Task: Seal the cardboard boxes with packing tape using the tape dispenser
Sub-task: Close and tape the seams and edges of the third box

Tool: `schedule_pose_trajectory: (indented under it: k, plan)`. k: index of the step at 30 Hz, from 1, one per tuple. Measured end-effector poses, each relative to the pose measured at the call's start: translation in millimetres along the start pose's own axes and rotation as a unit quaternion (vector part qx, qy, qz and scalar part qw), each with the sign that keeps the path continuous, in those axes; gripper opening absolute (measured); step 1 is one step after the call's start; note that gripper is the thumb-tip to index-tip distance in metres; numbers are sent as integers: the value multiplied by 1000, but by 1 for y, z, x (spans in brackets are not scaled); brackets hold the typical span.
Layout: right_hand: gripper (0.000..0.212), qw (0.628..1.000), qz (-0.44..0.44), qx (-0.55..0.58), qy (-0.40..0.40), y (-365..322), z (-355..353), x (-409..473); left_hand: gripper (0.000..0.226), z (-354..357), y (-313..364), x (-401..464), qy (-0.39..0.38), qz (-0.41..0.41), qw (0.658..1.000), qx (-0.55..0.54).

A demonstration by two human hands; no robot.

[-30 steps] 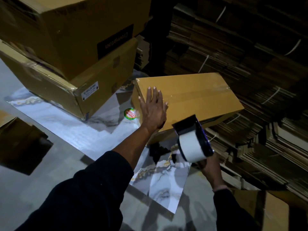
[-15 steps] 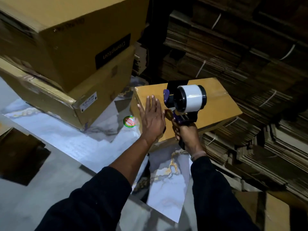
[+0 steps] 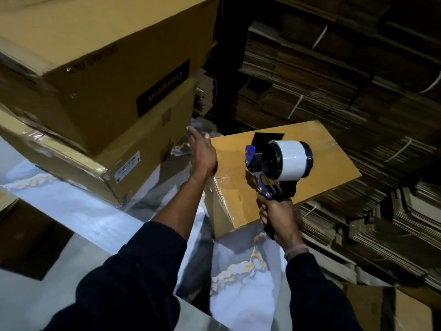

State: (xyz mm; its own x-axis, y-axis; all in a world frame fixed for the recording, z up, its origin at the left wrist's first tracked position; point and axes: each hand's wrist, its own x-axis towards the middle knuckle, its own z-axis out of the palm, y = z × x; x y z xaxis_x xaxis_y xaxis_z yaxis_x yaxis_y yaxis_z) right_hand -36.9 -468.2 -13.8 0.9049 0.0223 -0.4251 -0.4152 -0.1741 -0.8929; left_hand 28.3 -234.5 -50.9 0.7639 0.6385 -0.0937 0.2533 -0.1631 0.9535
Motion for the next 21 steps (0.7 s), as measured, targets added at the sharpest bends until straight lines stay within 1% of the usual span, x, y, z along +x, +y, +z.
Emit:
schedule_pose_trajectory:
  k: [2,3,6,9,14,18,21]
  plan:
    - [38,1000,4,17,-1,0,2,3,69,-1,1,8,-9,-16,998,-59]
    - [38,1000,5,24,-3,0,3,4,70,0,-1,9,-8,-16,998,-63]
    - [42,1000,6,25,-6,3,4,8,75,7,-6,-2,2,-3,999,-42]
    - [50,1000,4,27,-15,2,2,8,75,16,-14,-37,14,26,999,-23]
    - [37,998,-5,9,-55,-3,-1,7,74,27,-16,-107,27,42,999,1]
    - [44,998,7,-6,-64,-5,-4,5,72,35,-21,-148,23,45,999,1]
    - [43,998,15,-6,-66,-5,-6,4,69,41,-24,-175,24,45,999,-14]
